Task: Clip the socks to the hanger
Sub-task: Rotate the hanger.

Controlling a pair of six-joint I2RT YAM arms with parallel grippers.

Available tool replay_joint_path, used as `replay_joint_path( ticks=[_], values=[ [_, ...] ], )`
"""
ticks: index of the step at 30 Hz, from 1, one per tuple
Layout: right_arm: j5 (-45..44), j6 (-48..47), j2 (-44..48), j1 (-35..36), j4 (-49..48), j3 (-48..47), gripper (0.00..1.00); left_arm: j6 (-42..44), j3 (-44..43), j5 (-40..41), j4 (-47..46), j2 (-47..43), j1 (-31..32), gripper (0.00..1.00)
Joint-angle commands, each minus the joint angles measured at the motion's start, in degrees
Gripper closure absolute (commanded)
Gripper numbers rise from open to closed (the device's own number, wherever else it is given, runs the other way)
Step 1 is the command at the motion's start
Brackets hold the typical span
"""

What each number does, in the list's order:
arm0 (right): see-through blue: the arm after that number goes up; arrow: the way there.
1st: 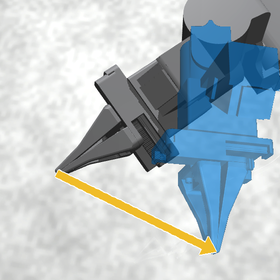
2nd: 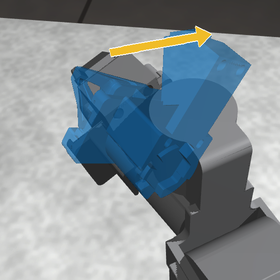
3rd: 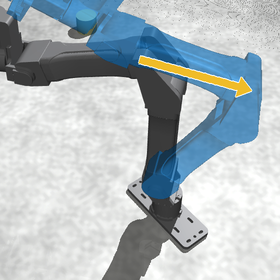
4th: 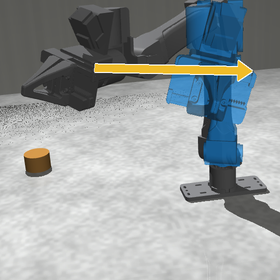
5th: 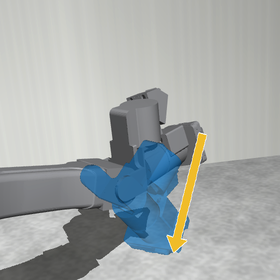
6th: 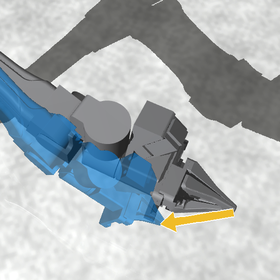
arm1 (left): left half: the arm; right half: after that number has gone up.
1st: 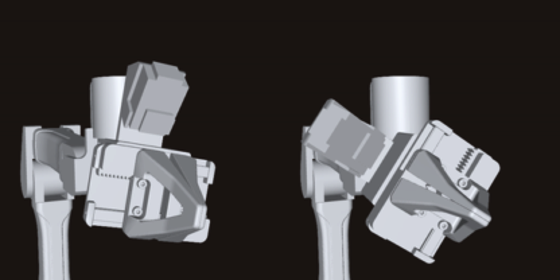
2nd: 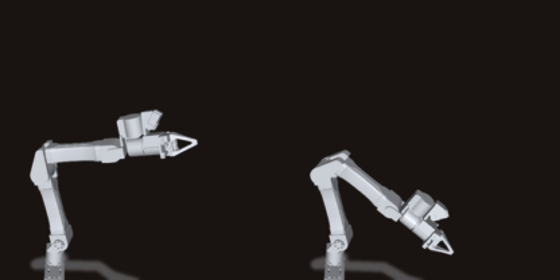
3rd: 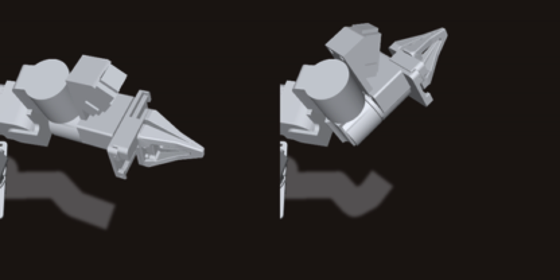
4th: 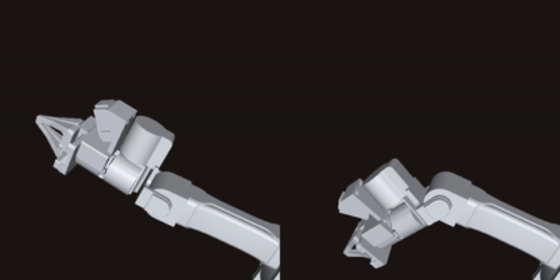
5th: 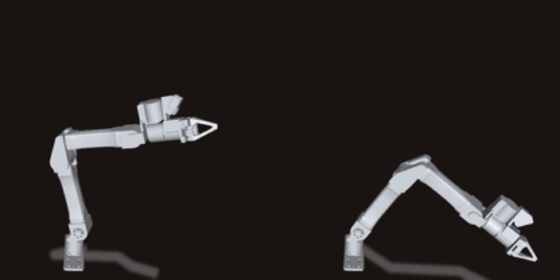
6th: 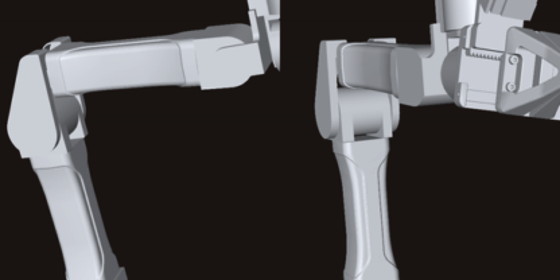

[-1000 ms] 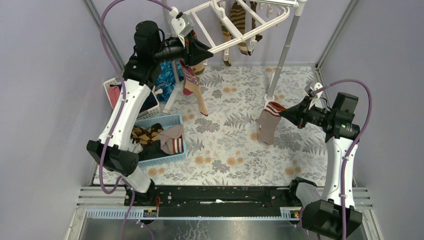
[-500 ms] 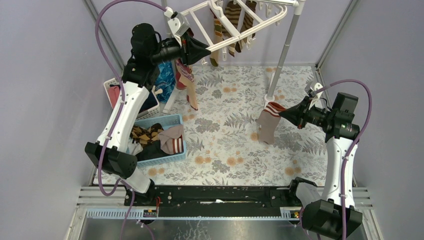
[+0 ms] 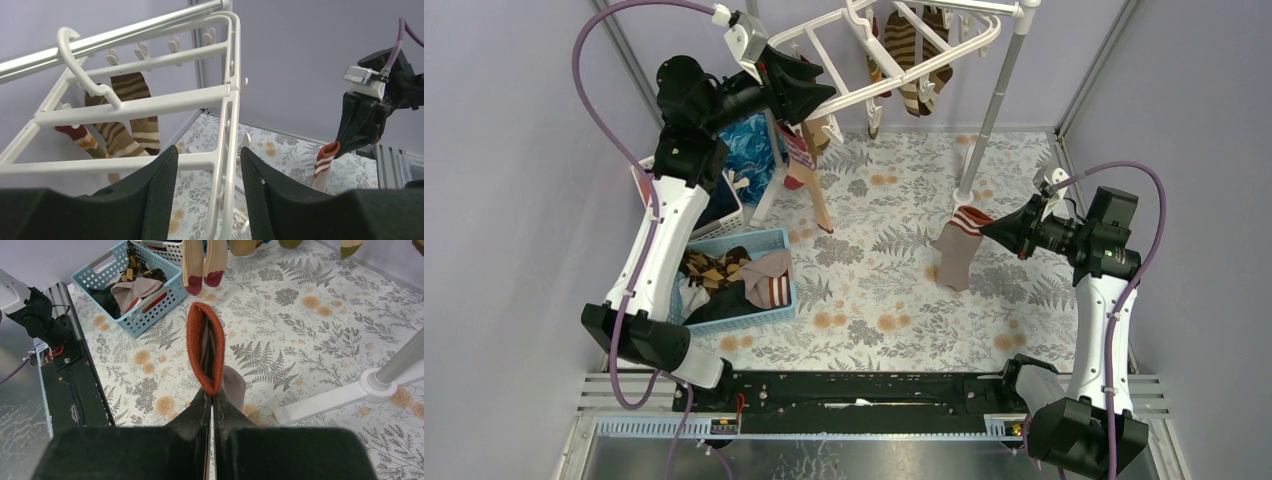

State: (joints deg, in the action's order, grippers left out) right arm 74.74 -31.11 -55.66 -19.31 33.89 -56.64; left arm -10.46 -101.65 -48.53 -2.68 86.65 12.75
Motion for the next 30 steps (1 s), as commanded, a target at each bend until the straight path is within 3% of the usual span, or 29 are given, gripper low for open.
replay_joint_path(
  ticks=[1, 6, 10, 11, 15, 18, 24, 30],
  values=[
    [3.7, 0.2, 1.1, -0.3, -1.4, 0.2, 1.0, -1.4, 2.1, 3.5, -5.1, -3.1, -0.3, 0.45],
    [5.6, -0.6, 1.1, 0.3, -1.4, -0.3, 1.0, -1.2, 8.9, 6.0, -6.2, -9.0, -0.6, 0.35],
    [5.2, -2.1, -0.3, 3.6, -0.1, -3.4, 1.0, -3.3, 21.7, 9.0, -11.2, -19.6, -0.8, 0.05],
    [4.8, -2.8, -0.9, 5.3, 0.7, -4.6, 1.0, -3.8, 26.0, 9.7, -12.2, -22.4, -0.8, 0.02],
    [2.1, -4.6, -4.4, 11.6, 3.9, -10.5, 1.0, -6.3, 37.5, 11.0, -13.6, -32.4, -1.0, 0.01],
    [-0.4, -5.5, -6.8, 16.7, 4.5, -14.4, 1.0, -8.6, 47.6, 7.1, -18.4, -38.6, -1.1, 0.01],
    [-10.0, -11.1, -12.7, 28.5, 6.3, -22.3, 1.0, -18.6, 65.8, 2.6, -45.4, -39.8, -1.1, 0.07],
    [-13.1, -17.6, -20.1, 35.1, 5.9, -29.0, 1.0, -26.8, 70.7, 6.6, -72.1, -31.2, -3.1, 0.13]
  ],
)
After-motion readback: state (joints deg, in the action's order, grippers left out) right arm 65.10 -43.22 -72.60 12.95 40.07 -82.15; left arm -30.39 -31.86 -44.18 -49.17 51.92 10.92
